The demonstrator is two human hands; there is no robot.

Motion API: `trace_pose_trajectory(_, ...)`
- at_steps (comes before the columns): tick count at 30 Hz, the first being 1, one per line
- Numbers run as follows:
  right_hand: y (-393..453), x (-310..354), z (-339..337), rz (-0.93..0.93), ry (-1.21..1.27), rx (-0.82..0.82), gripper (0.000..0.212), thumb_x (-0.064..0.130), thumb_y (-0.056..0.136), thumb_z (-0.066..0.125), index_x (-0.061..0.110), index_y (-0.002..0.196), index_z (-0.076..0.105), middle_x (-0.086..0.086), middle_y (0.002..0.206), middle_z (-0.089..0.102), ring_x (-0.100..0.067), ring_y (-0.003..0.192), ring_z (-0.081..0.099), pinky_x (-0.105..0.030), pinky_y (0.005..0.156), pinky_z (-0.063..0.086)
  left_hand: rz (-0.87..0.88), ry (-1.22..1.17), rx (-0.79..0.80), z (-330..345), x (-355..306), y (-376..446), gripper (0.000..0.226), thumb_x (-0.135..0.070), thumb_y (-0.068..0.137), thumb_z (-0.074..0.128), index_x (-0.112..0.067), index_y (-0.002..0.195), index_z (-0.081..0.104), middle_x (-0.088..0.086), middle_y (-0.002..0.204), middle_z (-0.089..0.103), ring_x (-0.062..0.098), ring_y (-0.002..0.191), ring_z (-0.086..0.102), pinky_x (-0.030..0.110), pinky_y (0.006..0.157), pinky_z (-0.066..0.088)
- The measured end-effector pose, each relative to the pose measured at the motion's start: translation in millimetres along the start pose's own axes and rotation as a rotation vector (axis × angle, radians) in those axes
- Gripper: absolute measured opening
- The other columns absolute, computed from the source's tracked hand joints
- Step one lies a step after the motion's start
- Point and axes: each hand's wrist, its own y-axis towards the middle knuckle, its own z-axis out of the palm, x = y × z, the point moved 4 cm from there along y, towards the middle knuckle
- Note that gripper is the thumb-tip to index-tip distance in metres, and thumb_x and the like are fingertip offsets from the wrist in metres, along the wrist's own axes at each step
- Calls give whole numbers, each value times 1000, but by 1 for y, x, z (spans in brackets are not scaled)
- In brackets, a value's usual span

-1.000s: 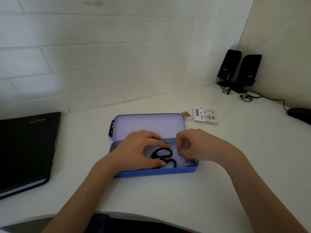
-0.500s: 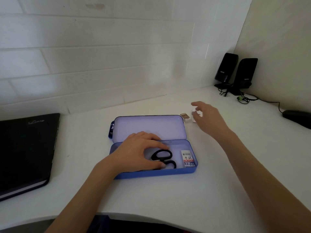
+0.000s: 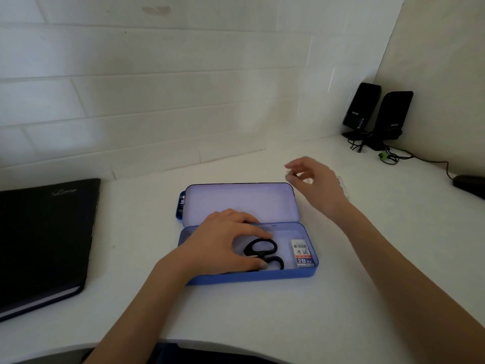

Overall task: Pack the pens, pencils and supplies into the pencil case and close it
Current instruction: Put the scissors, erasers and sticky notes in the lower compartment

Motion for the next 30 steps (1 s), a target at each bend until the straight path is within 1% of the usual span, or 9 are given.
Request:
trace_pose_trajectory(2,-15,23,-8,-49,191,41,18,12,82,68,22,97,68,6,82,69,-3,66,62,-10,69,46,1,-10,-2,0,0,0,53,-65,67,62,-48,117,58,-22,127,50,-1,115,40,15,90,21)
trace_pose_trajectory(4,-36,38,-7,-98,251,179,19,12,79,71,23,95,71,4,85,72,-6,67,66,-13,72,51,2,-20,-6,-1,-1,0,51,-63,68,65,-48,117,58,-22,127,50,-1,115,41,19,93,23)
trace_pose_trajectory(6,-59,45,1,-46,250,352,19,11,75,74,25,87,73,2,86,73,-8,73,68,-18,76,54,4,-17,-1,-1,-1,-1,51,-62,69,66,-48,117,58,-23,126,50,0,114,41,19,93,23)
trace_pose_trajectory(8,-75,44,7,-68,118,421,19,7,74,75,20,87,74,1,86,72,-9,82,67,-20,81,53,7,-18,-2,-1,-1,-1,51,-63,68,64,-48,116,58,-24,125,51,-1,113,41,15,91,22)
trace_pose_trajectory(11,-81,44,11,-200,-103,441,19,5,74,75,12,92,75,0,96,67,-6,91,59,-12,84,46,0,-26,-7,-2,-2,-1,49,-62,68,65,-48,114,59,-23,125,52,0,112,42,11,90,21)
trace_pose_trajectory(15,-75,42,10,-204,-249,409,21,9,78,72,20,95,74,3,100,53,-3,92,49,1,79,33,5,-16,-5,-2,-3,-1,49,-63,68,63,-50,115,57,-24,123,53,-1,110,42,10,89,21)
trace_pose_trajectory(21,-81,43,17,-293,-376,473,22,14,81,68,23,102,69,4,96,57,-17,93,52,-29,84,44,-6,-16,-4,-2,-3,-1,52,-65,66,60,-46,115,59,-22,126,53,2,113,42,20,91,22)
trace_pose_trajectory(26,-80,50,9,-310,-231,390,10,14,80,71,19,88,70,5,87,67,-8,88,55,-22,81,44,-5,-13,-1,-3,-3,-1,52,-65,66,60,-47,115,59,-22,124,53,2,112,42,20,90,22)
trace_pose_trajectory(30,-85,47,12,-267,-202,500,14,13,79,71,23,86,67,3,90,66,-9,92,56,-26,85,44,-6,-9,-2,-2,-2,-1,49,-60,70,68,-45,116,59,-20,126,52,2,113,42,20,92,22)
